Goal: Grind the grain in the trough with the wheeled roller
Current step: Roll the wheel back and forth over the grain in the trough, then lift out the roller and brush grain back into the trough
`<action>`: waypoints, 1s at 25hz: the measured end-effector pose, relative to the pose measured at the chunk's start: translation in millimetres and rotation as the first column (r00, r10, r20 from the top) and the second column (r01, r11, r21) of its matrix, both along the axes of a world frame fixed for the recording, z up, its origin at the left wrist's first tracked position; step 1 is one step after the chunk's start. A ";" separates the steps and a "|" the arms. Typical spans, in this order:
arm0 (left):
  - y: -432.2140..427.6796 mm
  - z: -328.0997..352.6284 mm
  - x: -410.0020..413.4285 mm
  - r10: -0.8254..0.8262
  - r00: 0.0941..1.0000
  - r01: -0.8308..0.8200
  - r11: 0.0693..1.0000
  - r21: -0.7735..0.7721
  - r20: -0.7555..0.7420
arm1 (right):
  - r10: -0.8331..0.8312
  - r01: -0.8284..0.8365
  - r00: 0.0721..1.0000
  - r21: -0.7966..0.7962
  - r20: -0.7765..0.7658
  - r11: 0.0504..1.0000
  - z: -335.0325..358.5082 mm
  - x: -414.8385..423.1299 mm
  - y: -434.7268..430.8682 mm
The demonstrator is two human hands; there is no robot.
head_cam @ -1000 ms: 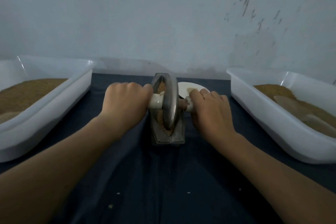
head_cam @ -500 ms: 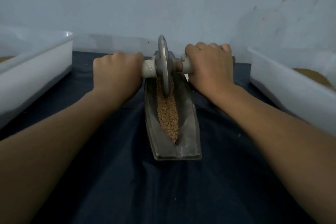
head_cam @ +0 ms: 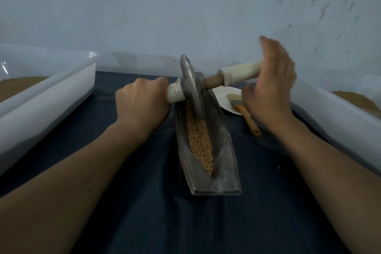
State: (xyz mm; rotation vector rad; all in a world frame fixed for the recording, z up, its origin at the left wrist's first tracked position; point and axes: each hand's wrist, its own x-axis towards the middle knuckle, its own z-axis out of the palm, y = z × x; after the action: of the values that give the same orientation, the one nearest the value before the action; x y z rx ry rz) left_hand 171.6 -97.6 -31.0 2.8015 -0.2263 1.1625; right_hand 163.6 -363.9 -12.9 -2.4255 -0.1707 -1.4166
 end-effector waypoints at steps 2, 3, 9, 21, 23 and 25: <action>3.0 -0.9 0.2 -0.015 0.999 0.010 0.994 -0.113 -0.046 | -0.061 0.073 0.994 0.134 -0.089 0.988 -3.3 1.9 -17.3; 5.2 -0.3 0.8 -0.025 0.997 0.012 0.983 -0.186 -0.069 | -0.102 0.129 0.976 0.133 -0.191 0.983 -5.3 3.5 -22.9; 25.9 4.4 11.7 -0.087 0.987 -0.028 0.726 -0.687 -0.132 | -0.244 0.207 0.525 -0.156 -0.816 0.966 1.8 3.2 -11.7; 39.6 -2.5 14.8 -0.281 0.959 0.066 0.350 -0.935 -0.038 | -0.064 0.095 0.668 0.000 -0.741 0.995 76.7 -15.3 -0.6; 39.0 -1.9 14.6 -0.300 0.953 0.070 0.340 -0.938 -0.037 | 0.094 0.035 0.810 0.208 -0.579 0.978 104.2 -22.1 12.4; 38.7 -1.9 16.8 -0.314 0.947 0.060 0.364 -0.930 -0.062 | 0.220 -0.080 0.871 0.314 -0.439 0.946 117.6 -24.9 33.5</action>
State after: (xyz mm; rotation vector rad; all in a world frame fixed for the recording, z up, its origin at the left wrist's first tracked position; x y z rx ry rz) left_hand 188.4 -58.9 -32.9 1.7608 0.1174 0.5599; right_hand 138.8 -330.4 104.7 -2.3647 -0.0333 -0.6937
